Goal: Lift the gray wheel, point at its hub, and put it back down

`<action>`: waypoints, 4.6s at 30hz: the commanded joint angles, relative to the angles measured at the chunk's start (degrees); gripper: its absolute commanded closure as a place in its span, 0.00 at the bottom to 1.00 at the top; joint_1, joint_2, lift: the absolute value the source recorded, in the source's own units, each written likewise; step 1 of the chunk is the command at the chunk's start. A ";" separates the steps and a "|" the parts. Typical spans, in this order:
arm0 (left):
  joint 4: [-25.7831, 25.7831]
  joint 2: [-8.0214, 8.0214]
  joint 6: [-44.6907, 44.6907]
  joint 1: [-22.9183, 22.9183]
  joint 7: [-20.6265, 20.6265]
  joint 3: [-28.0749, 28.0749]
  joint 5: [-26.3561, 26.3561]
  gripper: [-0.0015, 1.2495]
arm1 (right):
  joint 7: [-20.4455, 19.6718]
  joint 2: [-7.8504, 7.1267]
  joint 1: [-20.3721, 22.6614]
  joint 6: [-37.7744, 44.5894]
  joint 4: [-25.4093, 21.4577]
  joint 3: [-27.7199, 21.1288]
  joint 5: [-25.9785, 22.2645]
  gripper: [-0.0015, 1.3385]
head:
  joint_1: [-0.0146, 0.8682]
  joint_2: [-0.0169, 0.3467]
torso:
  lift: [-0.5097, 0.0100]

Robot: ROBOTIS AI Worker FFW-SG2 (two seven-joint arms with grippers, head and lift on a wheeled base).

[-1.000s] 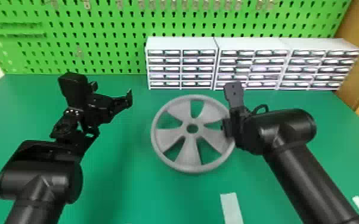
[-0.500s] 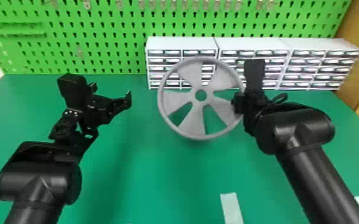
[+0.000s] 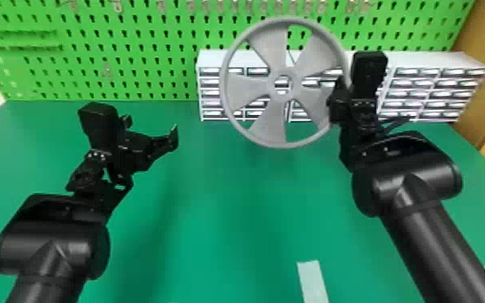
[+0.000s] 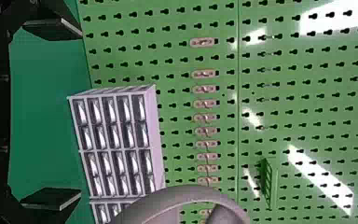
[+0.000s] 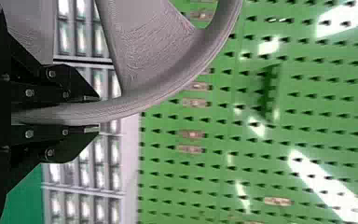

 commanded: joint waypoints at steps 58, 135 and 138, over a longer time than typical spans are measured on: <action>-24.08 1.54 10.84 10.62 -4.95 -0.84 2.81 0.98 | 7.12 -0.43 -2.43 -35.35 11.22 -1.88 5.19 0.99 | 0.80 0.18 | 0.81; -7.47 4.71 -4.63 -9.07 14.74 -27.12 7.03 0.98 | 7.03 0.98 -1.73 -35.61 12.54 6.03 8.71 0.99 | 0.80 0.18 | 0.81; -6.86 4.71 -5.16 -9.42 15.17 -27.47 6.42 0.98 | 7.03 0.98 -1.73 -35.61 12.54 6.30 8.71 0.99 | 0.80 0.18 | 0.81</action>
